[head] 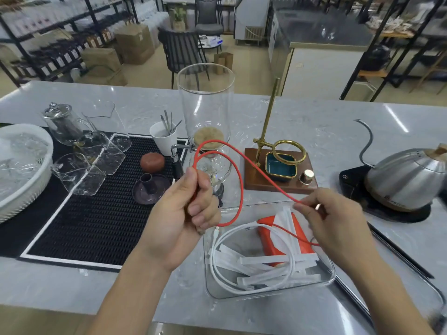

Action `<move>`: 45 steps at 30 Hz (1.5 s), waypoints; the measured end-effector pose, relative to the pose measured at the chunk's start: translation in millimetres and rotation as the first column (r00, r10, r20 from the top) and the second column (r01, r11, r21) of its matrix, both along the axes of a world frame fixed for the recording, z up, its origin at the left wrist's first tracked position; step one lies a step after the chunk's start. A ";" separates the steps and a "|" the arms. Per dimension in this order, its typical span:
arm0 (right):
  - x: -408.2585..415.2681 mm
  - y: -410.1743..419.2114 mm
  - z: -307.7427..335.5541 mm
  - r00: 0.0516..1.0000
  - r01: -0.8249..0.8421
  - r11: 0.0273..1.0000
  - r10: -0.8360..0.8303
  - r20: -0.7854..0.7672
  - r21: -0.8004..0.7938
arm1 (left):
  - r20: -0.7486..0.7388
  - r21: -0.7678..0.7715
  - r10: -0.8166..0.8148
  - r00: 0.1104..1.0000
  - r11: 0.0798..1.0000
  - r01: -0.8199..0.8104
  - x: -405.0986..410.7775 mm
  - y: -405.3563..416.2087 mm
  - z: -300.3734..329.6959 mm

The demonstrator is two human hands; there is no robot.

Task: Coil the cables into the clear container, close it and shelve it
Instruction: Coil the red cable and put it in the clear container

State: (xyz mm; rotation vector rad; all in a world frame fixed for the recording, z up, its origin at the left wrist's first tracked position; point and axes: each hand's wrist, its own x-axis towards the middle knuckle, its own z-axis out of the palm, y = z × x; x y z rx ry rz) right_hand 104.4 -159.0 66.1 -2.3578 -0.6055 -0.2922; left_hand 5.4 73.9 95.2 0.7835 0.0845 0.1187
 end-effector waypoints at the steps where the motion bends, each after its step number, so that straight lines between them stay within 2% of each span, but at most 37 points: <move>1: -2.2 2.9 -0.1 1.000 -0.025 0.999 0.025 0.000 -0.032 | 0.005 0.016 0.001 1.000 1.000 -0.001 0.3 -4.0 1.8; 4: -10.1 12.8 1.0 0.994 -0.113 0.989 0.111 -0.024 -0.099 | 0.001 0.079 0.005 1.000 0.997 -0.005 1.3 -16.6 5.1; 8: -21.8 23.9 4.5 0.974 -0.224 0.959 0.223 -0.024 -0.172 | 0.008 0.266 0.024 1.000 0.964 -0.025 4.1 -31.5 3.5; 11: -28.3 28.6 5.7 0.943 -0.333 0.918 0.330 -0.048 -0.215 | 0.020 0.411 0.031 0.999 0.911 -0.037 8.9 -40.7 -2.5; 14: -32.2 30.4 5.0 0.922 -0.386 0.885 0.368 -0.118 -0.261 | 0.034 0.514 0.078 0.996 0.853 -0.084 12.4 -47.2 -10.4; 18: -35.6 31.0 7.3 0.899 -0.433 0.883 0.406 -0.165 -0.183 | 0.058 0.576 0.179 0.982 0.798 -0.179 13.8 -50.6 -19.5; 21: -42.3 31.9 7.9 0.879 -0.445 0.891 0.416 -0.232 -0.092 | 0.041 0.620 0.202 0.979 0.763 -0.183 14.9 -52.6 -25.2; 24: -46.9 31.8 7.7 0.869 -0.447 0.894 0.426 -0.249 -0.029 | 0.062 0.777 0.173 0.983 0.610 -0.156 14.2 -52.1 -32.5; 27: -48.9 32.0 6.5 0.868 -0.441 0.897 0.434 -0.239 0.025 | 0.153 0.938 0.172 0.973 0.285 -0.198 11.5 -50.2 -34.0; 29: -50.1 32.5 5.3 0.879 -0.422 0.904 0.426 -0.213 0.065 | 0.192 0.967 0.179 0.965 0.133 -0.217 10.8 -50.1 -33.2; 33: -49.7 33.9 4.6 0.890 -0.383 0.912 0.407 -0.206 0.147 | 0.182 0.980 0.129 0.975 0.054 -0.190 9.1 -49.8 -29.7; 36: -46.4 33.9 5.7 0.887 -0.417 0.903 0.429 -0.170 0.104 | 0.170 0.985 0.109 0.980 -0.006 -0.170 7.8 -45.0 -28.3; 39: -41.1 32.8 7.0 0.876 -0.454 0.889 0.457 -0.152 0.057 | 0.175 0.981 0.150 0.973 -0.106 -0.160 8.1 -32.4 -27.5; 45: -28.1 29.5 -1.3 0.900 -0.399 0.914 0.406 -0.156 0.078 | 0.203 0.967 0.245 0.948 -0.205 -0.154 2.8 -15.7 -15.8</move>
